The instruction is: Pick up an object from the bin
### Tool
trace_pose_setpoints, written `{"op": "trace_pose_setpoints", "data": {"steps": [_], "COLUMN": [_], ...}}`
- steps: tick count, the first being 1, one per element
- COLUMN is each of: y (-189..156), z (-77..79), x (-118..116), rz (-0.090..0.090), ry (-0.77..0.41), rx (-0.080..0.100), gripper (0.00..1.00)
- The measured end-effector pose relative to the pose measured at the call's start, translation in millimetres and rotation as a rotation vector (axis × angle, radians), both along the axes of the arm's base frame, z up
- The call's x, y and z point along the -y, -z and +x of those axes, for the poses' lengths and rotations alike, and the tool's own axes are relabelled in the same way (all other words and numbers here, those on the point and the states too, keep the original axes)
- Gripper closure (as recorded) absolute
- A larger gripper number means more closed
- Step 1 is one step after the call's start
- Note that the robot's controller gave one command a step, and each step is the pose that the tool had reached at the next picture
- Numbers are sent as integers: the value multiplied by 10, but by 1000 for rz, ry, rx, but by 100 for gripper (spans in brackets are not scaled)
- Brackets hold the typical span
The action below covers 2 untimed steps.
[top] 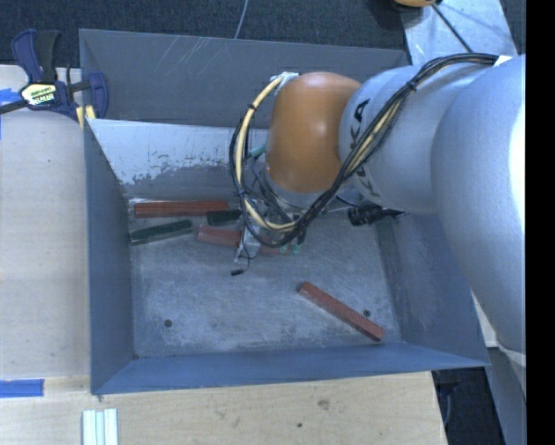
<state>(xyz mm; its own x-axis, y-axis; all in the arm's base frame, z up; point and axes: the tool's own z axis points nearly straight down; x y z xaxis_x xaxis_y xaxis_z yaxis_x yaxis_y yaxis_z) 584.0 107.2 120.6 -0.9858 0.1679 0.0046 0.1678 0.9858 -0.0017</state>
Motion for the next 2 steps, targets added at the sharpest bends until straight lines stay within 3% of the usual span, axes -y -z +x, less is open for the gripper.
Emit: {"op": "trace_pose_setpoints", "data": {"steps": [2], "y": [-502], "z": [23], "x": [-1], "rz": [2], "ry": [-1], "rx": [10], "gripper": [100]}}
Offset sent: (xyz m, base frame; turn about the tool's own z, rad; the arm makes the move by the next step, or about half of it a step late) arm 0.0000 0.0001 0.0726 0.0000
